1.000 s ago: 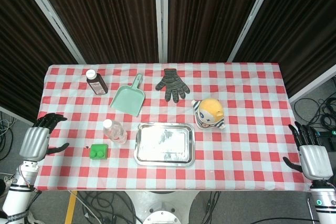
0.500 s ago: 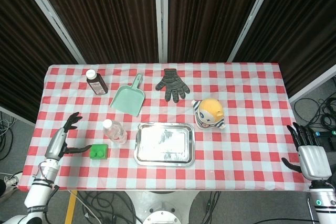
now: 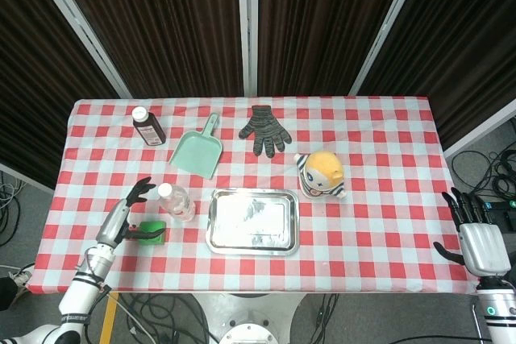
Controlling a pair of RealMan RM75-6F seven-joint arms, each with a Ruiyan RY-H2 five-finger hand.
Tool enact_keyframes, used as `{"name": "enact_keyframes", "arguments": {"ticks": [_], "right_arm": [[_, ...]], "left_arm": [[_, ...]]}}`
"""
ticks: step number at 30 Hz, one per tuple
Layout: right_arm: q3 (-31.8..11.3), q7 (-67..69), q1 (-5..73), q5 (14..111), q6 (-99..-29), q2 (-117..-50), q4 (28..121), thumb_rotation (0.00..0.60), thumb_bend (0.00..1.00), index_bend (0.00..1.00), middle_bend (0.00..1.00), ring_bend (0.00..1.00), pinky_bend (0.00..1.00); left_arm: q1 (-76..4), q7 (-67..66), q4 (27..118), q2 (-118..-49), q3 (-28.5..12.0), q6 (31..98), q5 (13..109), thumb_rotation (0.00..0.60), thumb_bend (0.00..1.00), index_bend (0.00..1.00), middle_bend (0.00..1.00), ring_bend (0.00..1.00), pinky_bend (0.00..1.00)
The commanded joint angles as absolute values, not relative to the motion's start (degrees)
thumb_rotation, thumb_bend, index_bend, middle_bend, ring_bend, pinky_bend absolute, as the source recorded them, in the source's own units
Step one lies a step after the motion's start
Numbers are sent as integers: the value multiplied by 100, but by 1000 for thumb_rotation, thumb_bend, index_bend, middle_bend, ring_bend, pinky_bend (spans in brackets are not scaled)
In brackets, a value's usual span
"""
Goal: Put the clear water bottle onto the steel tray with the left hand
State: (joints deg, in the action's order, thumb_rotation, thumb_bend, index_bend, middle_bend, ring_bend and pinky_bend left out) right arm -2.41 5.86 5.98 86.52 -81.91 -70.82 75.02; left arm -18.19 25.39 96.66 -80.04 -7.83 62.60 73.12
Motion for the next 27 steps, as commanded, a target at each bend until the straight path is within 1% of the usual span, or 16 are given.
{"name": "enact_keyframes", "arguments": {"ticks": [1, 12, 17, 22, 27], "right_arm": [[-246, 598, 600, 8652, -8195, -7072, 7513, 600, 101, 0, 0, 0, 0], [-264, 662, 598, 8624, -8189, -7033, 7530, 600, 101, 0, 0, 0, 0], [-269, 709, 591, 8616, -8195, -7027, 7506, 600, 101, 0, 0, 0, 0], [-278, 737, 598, 8597, -8170, -7020, 7495, 600, 101, 0, 0, 0, 0], [-285, 751, 602, 8574, -8146, -7021, 7479, 600, 101, 0, 0, 0, 0]], "left_arm": [[-1869, 2552, 9619, -8063, -783, 6223, 7359, 600, 0, 111, 239, 163, 225], [-2191, 2506, 9335, -8324, -911, 5977, 7388, 600, 0, 114, 239, 163, 224], [-2333, 2547, 9163, -8482, -963, 5830, 7334, 600, 0, 135, 239, 163, 224], [-2455, 2647, 9016, -8594, -1015, 5727, 7337, 600, 0, 190, 253, 164, 228], [-2525, 2665, 8926, -8694, -1111, 5766, 7287, 600, 61, 291, 345, 224, 296]]}}
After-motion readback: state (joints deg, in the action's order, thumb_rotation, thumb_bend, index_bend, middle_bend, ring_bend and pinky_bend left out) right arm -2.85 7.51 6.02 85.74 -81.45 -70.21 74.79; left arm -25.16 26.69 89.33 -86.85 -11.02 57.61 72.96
